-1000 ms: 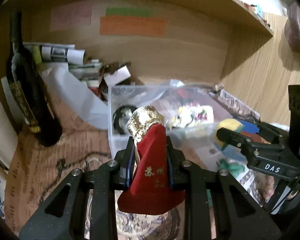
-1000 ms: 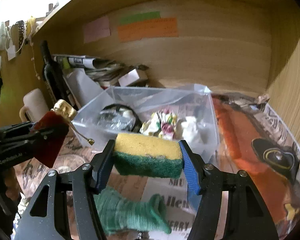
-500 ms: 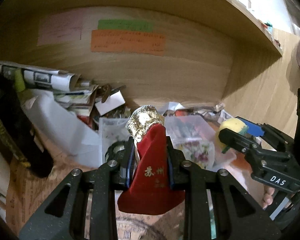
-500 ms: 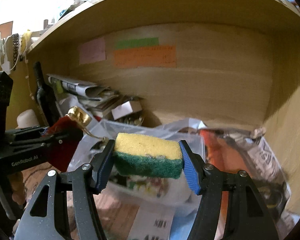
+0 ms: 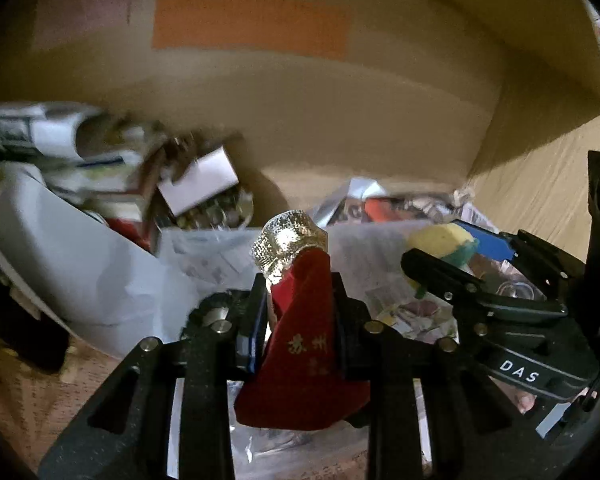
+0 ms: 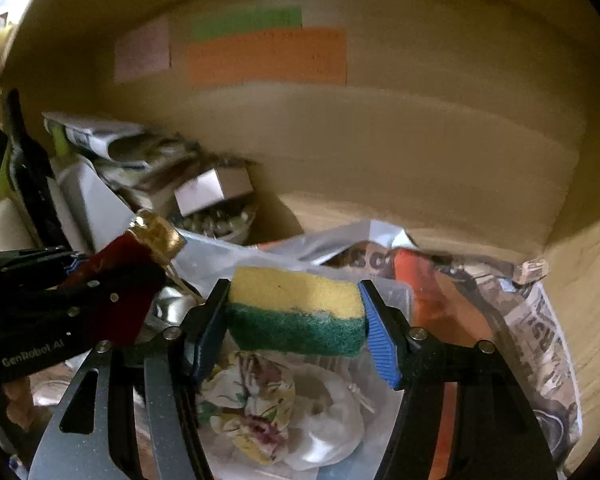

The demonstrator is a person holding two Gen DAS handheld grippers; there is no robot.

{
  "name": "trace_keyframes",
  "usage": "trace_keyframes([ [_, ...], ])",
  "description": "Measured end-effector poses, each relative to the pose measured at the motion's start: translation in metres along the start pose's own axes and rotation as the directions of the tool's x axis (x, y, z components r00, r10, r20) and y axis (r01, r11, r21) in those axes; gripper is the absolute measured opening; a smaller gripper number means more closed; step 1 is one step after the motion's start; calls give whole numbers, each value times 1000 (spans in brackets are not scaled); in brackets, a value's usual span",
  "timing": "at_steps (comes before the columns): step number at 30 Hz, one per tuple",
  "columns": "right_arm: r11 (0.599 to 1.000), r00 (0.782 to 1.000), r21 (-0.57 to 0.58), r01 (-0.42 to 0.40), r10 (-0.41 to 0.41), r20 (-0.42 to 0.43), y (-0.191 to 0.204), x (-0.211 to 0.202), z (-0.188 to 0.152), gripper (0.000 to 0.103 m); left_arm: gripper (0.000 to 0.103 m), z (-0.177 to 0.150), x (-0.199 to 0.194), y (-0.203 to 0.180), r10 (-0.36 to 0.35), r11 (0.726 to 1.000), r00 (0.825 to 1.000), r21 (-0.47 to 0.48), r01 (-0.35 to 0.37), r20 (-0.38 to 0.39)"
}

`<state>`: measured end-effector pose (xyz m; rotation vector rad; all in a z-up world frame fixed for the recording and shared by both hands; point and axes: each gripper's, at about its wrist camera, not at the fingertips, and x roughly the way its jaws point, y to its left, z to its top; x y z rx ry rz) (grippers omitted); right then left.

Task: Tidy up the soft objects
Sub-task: 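Lower the pouch and sponge into the clear box and open both tools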

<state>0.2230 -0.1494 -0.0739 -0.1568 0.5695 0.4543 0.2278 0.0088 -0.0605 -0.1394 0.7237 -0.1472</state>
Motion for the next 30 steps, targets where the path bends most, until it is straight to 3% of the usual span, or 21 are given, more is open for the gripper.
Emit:
trace_keyframes([
  [6,1000,999,9,-1,1,-54,-3,13,-4,61,37,-6,21,0,16,1000,998,10,-16,-59],
  [13,1000,997,2,-5,5,-82,-2,17,-4,71,53,-8,12,4,38,999,998,5,-37,-47],
  [17,1000,999,-11,2,-3,-51,1,5,-2,79,59,-8,-6,7,41,999,999,3,-40,-13],
  [21,1000,1000,-30,10,-10,0,7,-17,0,80,63,-9,-30,2,44,999,998,23,-45,37],
  [30,999,993,-45,5,0,119,12,-84,-13,83,84,-34,-88,-11,41,996,991,76,-51,131],
])
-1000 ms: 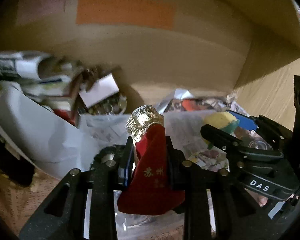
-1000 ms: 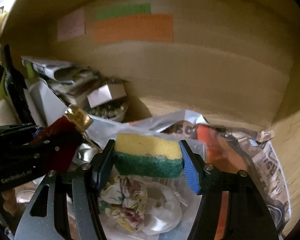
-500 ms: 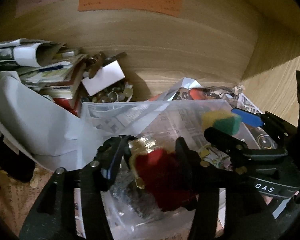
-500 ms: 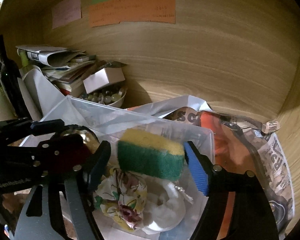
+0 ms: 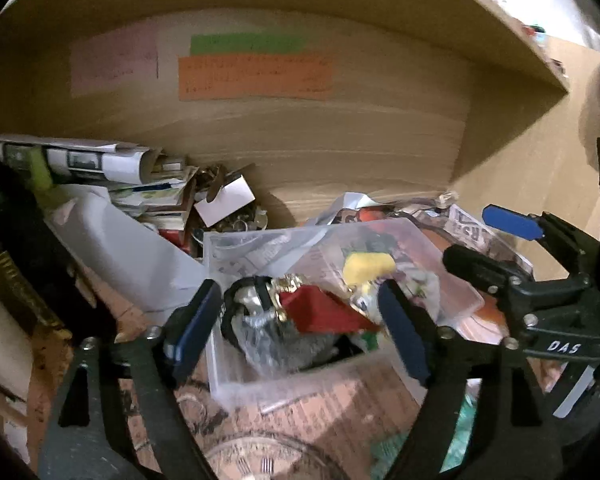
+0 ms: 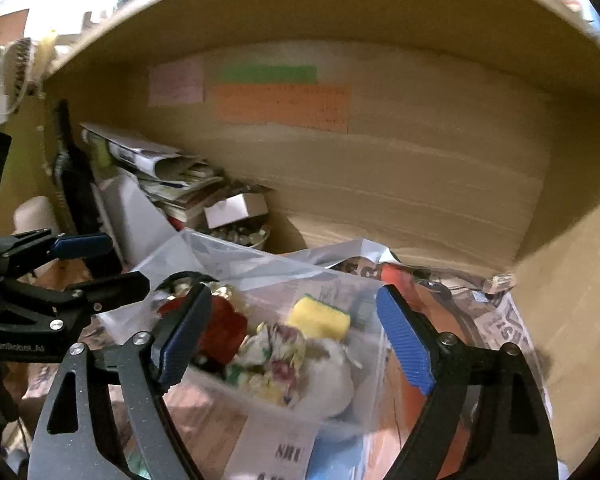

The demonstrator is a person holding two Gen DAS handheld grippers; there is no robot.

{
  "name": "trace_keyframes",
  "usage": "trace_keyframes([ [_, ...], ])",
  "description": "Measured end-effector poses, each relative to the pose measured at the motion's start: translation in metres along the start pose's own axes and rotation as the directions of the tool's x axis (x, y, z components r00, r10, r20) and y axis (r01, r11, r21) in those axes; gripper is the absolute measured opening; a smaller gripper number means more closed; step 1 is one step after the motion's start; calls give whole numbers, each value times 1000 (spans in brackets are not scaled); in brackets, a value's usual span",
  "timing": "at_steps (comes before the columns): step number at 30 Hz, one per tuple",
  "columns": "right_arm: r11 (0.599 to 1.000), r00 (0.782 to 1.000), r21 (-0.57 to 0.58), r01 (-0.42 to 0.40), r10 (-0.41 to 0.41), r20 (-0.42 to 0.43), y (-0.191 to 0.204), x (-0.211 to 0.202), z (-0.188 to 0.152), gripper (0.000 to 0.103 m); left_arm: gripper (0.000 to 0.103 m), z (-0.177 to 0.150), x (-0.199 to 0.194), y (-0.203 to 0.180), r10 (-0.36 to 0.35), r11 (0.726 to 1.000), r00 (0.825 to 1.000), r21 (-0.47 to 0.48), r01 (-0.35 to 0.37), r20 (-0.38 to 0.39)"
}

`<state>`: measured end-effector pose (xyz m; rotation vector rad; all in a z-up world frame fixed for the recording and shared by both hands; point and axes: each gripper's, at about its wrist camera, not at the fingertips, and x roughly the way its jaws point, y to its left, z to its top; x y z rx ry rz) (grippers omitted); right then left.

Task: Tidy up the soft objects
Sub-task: 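Lower the pouch and sponge into the clear box and open both tools, then grasp the green knit cloth with the left tool while the right tool reaches toward the beaded bracelet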

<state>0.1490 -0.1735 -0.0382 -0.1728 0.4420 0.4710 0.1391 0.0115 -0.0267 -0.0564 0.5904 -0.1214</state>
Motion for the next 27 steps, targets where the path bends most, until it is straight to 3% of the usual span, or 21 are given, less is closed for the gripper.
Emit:
trace_keyframes([
  [5,1000,1000,-4,6,-6,15,4,-27,-24,83,87,-22,-20,-5,-21,1000,1000,6,21,-4],
  [13,999,997,45,21,-17,-80,3,-37,-76,83,90,-55,-22,-24,-70,998,996,1,70,-49],
  [20,989,988,146,29,-6,-152,-14,-47,-110,83,90,-92,-7,-48,-129,991,980,-2,130,-154],
  [27,988,981,153,27,3,-192,-12,-52,-129,83,90,-118,9,-72,-168,985,958,5,174,-233],
])
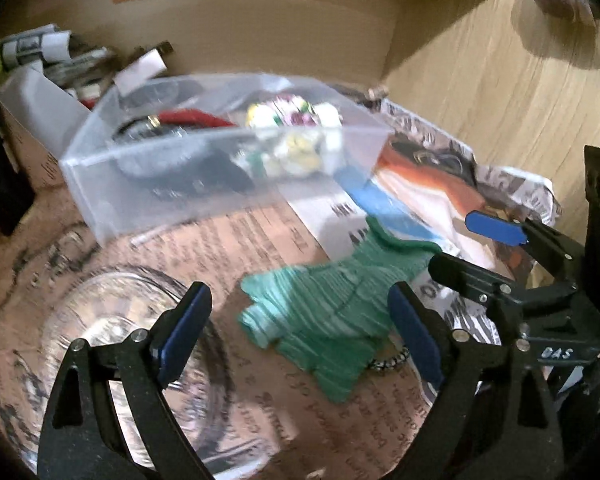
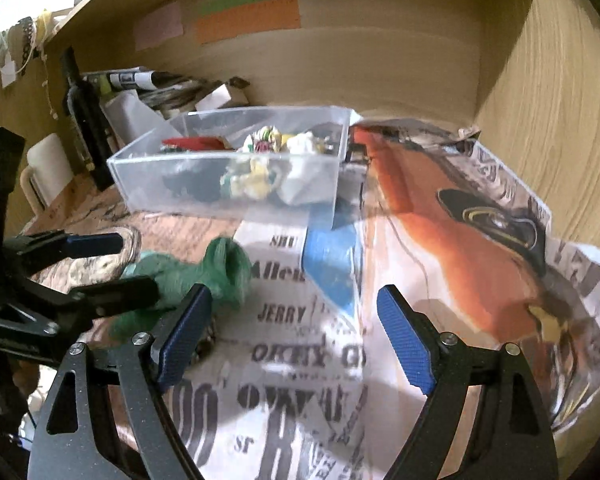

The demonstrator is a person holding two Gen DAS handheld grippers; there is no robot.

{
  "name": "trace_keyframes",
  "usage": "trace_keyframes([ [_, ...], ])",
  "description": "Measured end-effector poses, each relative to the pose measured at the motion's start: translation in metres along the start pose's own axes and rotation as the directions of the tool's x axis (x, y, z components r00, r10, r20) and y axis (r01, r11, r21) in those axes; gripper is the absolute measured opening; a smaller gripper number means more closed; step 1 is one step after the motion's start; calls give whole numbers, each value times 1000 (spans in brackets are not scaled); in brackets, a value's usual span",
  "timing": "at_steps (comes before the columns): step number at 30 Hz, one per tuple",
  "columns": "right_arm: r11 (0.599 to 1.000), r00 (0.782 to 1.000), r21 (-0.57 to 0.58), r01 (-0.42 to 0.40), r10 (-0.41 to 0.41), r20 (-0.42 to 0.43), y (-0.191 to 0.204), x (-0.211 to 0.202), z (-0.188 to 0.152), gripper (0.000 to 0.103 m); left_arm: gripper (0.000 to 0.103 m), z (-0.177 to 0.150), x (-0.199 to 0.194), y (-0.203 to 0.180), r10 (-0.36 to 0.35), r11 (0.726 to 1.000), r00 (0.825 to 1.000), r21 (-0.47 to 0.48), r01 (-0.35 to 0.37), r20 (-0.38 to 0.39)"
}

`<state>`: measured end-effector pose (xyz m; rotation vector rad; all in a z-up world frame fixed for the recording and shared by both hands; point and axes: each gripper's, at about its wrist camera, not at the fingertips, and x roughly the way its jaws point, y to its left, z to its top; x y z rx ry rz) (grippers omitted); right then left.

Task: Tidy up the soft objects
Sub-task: 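Grasp the green knit cloth with the left tool while the right tool reaches toward the beaded bracelet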

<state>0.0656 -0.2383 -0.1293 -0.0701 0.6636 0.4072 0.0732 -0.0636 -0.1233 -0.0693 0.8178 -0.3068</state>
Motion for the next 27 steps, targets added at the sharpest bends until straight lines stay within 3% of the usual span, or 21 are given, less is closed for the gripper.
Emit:
trace_keyframes([
  [3,1000,1000,6,-13,13,-21,0,5,-7,82,89,-3,6,1,-3,1000,1000,-16,3,-6],
  [6,999,998,14,-44,44,-36,2,11,-9,82,71,-4,11,5,-36,999,999,-38,35,-12],
  [9,998,998,-25,-51,50,-43,12,16,-10,83,62,-4,8,8,-42,998,999,-45,42,-1],
  [16,994,998,-111,-1,-6,-58,27,28,-16,83,28,-2,-4,13,-48,998,998,-37,49,34],
  [19,992,998,-126,10,-18,-59,27,29,-16,80,18,1,-10,18,-42,998,998,-48,44,50],
  [27,992,997,-117,50,-57,-57,17,32,-12,80,13,1,-28,45,28,995,995,-96,-19,93],
])
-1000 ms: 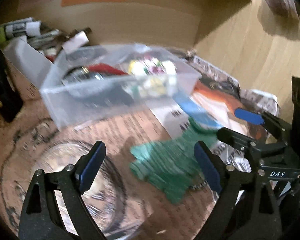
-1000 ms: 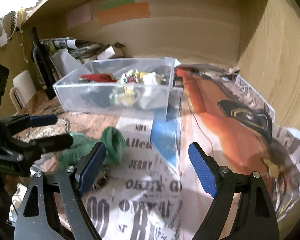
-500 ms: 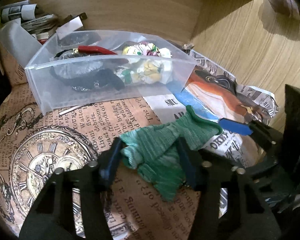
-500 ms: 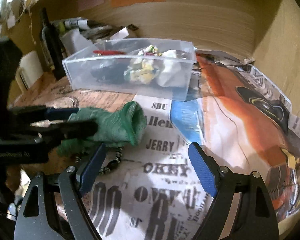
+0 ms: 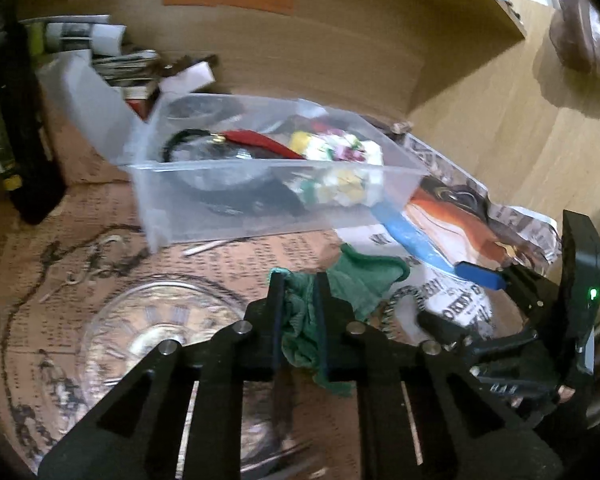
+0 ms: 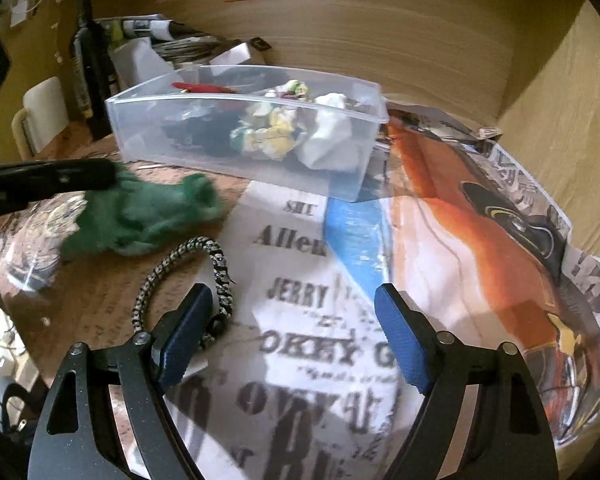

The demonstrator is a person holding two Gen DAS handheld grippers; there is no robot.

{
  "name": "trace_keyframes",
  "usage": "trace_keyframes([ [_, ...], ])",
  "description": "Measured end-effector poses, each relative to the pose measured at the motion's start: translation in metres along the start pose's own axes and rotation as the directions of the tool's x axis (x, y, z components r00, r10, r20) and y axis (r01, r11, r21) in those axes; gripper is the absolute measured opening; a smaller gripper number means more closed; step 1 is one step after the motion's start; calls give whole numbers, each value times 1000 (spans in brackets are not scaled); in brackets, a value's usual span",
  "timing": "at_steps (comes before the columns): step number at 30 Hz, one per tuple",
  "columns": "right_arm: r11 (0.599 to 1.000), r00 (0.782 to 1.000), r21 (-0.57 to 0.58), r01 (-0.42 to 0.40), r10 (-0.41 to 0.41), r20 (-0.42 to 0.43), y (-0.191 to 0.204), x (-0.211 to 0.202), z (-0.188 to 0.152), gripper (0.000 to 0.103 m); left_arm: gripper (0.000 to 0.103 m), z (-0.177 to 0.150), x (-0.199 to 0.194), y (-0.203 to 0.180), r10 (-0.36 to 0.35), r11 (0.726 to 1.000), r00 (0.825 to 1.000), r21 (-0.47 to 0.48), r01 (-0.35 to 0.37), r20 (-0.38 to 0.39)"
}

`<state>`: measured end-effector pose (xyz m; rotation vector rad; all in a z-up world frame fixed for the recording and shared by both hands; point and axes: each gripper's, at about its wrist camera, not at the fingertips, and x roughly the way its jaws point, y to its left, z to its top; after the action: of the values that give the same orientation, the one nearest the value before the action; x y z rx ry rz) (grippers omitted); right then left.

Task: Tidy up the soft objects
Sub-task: 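Grasp the green knit cloth with the left tool while the right tool reaches toward the beaded bracelet, then grasp the black-white beaded bracelet with the right tool while the left tool lifts the cloth toward the box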

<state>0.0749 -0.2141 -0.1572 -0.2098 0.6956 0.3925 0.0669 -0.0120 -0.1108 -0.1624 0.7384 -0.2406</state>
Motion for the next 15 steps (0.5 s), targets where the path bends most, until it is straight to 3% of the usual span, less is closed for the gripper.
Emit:
trace_keyframes([
  [4,999,1000,40,19,-20,5,-10,0,5,80,13,-3,-7,17,31,999,1000,-24,-31,0],
  [8,992,998,104,-64,62,21,-15,-8,10,82,16,-7,-11,21,31,999,999,-12,-31,-22],
  [12,982,990,126,-139,136,33,-10,-11,13,82,57,-9,-15,17,49,999,999,-1,-49,-6],
  [13,981,988,124,-151,148,34,-8,-11,13,82,64,-9,-15,15,57,998,998,4,-57,2],
  [15,979,985,110,-173,171,29,1,-10,13,82,66,-10,-14,12,61,998,998,18,-61,1],
])
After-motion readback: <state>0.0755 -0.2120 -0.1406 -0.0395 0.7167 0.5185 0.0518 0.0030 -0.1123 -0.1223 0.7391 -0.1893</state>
